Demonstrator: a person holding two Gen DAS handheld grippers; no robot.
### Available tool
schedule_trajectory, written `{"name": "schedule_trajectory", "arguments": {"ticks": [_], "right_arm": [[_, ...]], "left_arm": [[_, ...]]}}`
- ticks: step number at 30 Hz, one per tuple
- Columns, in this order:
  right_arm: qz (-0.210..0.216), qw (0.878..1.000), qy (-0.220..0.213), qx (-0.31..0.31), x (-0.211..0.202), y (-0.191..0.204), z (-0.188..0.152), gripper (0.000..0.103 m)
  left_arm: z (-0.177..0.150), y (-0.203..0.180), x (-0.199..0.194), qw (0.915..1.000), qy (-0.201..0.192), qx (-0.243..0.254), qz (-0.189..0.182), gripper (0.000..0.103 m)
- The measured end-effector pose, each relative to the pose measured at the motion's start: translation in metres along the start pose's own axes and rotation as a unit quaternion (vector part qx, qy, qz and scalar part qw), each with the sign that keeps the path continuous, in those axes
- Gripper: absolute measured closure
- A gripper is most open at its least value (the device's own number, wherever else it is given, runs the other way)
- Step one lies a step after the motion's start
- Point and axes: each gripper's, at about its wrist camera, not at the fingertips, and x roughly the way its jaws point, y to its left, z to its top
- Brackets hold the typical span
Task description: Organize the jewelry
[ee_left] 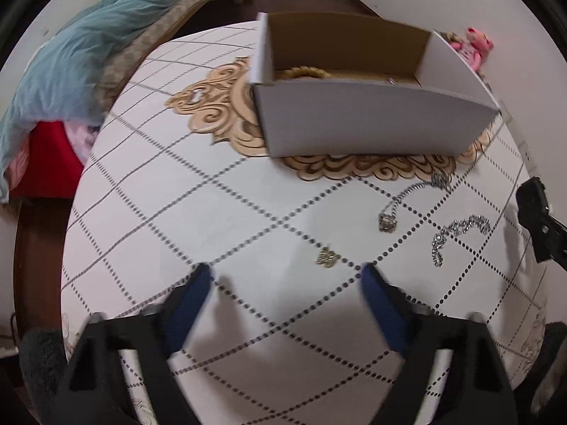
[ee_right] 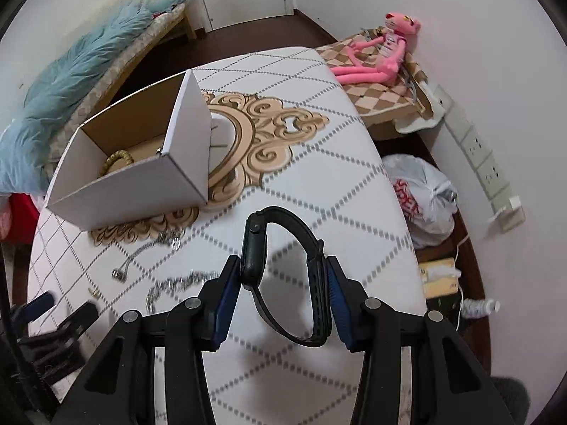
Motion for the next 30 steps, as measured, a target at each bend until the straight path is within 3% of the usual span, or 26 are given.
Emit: {"name": "schedule_trajectory", "arguments": {"ticks": [3,5,7,10,19,25,30], "right_arm": [[-0.001,1.0,0.003,0.007,-0.001,-0.003,-0.008,0.054],[-0.002,1.0,0.006,0.01,-0.001,-0.004,-0.012,0.054],[-0.002,1.0,0.007,0.013,-0.001,-0.007,-0.015,0.054],[-0.002,1.0,0.006,0.011,-0.003,-0.005,-0.017,0.054],[0.031,0.999,-0.026,0.016,-0.037,0.006,0.006,0.055],[0.069,0.996,-0.053,-0.012,-0.061,0.035,0.048,0.055],[0.082,0.994,-0.049,-0.053,-0.046,0.069,0.096,0.055]], "left_arm": [[0.002,-0.006,0.002,0.9998,-0.017,0.011,-0.001,0.046],[0.002,-0.01,0.0,0.9994,-0.026,0.019,-0.008,0.07],[0.003,-0.014,-0.001,0.9991,-0.029,0.026,-0.019,0.085],[0.003,-0.019,-0.002,0.9987,-0.032,0.033,-0.024,0.097],[0.018,-0.011,-0.04,0.9954,-0.065,0.021,-0.067,0.097],[0.075,0.01,-0.078,0.9893,-0.097,0.003,-0.108,0.097],[0.131,0.028,-0.071,0.9893,-0.086,-0.007,-0.118,0.097]]}}
